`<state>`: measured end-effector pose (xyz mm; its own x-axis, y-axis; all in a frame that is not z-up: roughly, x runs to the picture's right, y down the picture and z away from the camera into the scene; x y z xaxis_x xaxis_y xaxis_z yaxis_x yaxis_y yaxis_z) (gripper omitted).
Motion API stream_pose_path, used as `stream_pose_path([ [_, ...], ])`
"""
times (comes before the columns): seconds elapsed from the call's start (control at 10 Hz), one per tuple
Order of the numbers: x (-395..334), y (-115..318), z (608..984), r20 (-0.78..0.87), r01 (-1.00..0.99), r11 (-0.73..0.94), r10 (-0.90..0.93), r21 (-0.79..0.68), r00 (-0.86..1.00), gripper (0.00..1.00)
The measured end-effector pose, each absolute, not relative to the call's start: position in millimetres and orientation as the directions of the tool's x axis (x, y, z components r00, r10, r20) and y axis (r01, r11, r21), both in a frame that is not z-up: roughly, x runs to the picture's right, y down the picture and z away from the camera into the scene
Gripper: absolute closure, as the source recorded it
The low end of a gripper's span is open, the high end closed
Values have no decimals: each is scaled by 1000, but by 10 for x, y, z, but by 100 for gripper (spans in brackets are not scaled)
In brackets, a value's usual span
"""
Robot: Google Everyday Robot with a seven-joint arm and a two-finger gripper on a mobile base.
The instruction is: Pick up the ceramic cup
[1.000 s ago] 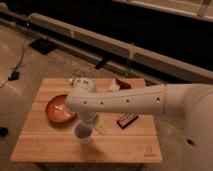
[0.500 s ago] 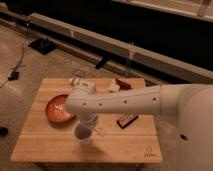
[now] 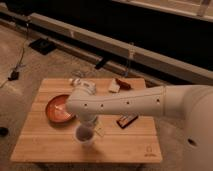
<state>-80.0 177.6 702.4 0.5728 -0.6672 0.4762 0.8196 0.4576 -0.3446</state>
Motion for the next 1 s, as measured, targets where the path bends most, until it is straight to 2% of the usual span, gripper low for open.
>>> stream_pose_path([
  [0.4,-887,1865,6752,509,852,444,-685,-277,522,20],
  [1.0,-534,2026,6857,529,863,413,-682,-292,506,20],
])
